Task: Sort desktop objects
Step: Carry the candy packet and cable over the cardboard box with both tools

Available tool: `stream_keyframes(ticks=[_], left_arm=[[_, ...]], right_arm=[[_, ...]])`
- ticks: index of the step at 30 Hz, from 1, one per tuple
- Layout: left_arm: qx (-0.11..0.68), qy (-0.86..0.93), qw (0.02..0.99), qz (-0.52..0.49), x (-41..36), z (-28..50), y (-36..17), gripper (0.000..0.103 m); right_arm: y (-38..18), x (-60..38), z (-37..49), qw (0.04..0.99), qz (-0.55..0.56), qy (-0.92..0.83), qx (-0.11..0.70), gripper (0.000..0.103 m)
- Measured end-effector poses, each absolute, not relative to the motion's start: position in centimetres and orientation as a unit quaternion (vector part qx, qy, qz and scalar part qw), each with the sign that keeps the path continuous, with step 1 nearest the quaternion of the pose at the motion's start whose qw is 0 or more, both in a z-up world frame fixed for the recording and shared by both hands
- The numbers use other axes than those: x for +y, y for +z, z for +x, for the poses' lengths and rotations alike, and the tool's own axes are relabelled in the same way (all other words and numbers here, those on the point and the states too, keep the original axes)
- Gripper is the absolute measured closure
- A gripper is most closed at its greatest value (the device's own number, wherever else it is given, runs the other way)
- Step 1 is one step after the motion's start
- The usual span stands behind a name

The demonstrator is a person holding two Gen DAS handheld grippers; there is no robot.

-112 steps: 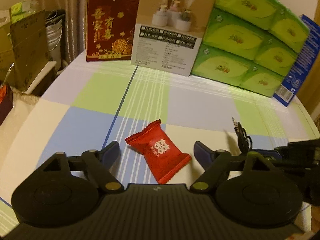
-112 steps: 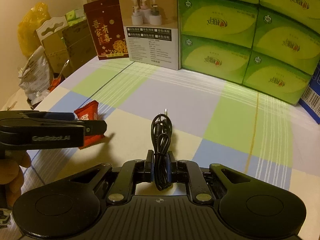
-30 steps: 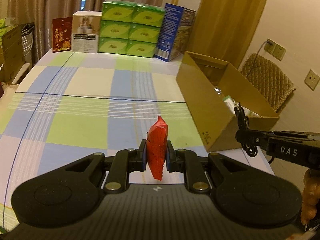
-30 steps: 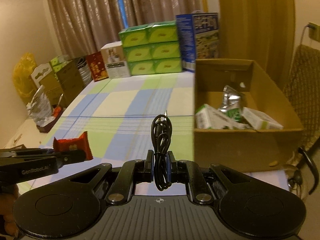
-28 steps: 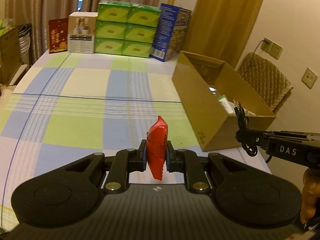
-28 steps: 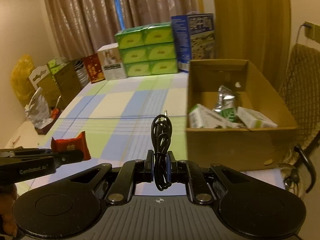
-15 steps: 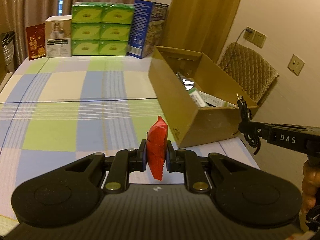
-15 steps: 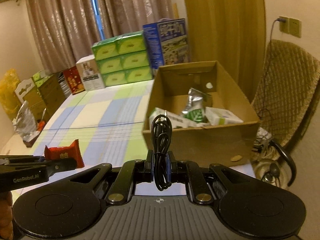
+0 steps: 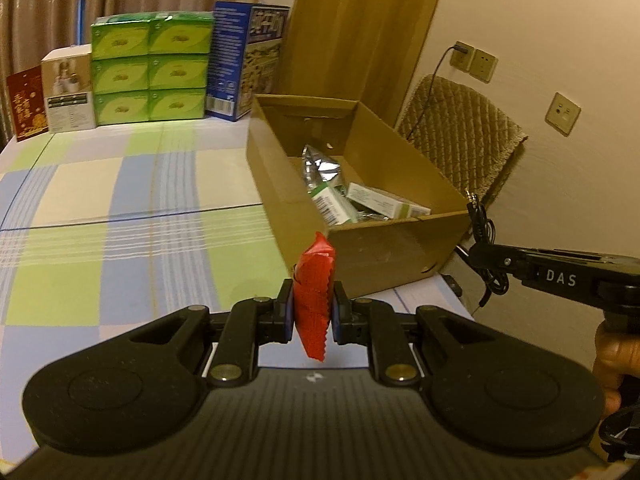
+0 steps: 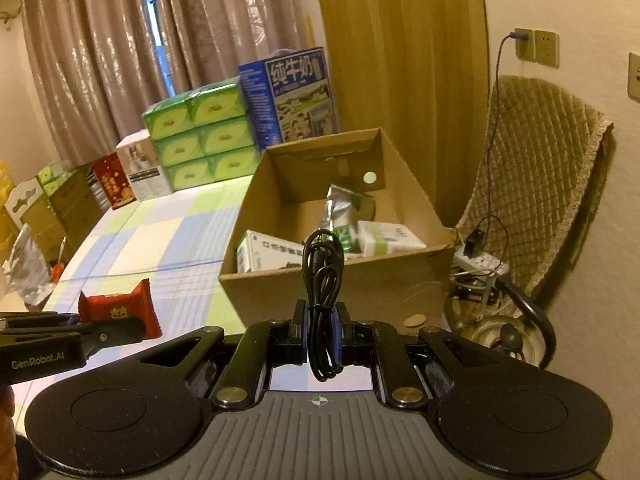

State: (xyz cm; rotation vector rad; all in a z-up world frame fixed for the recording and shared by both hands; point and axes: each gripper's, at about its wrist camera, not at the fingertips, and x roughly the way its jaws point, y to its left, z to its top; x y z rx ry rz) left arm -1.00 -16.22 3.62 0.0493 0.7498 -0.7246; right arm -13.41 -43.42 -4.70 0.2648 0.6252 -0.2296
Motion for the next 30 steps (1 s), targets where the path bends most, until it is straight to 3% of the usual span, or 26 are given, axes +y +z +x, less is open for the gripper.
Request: stream_keyframes(ticks=[30], left_arm=[[0.340, -0.386, 0.857, 0.028, -24.3, 3.5, 6.1, 0.090]], right_arm=[[-3.1, -47.5, -7.0, 0.943, 0.087, -0.108, 0.302, 0.095]])
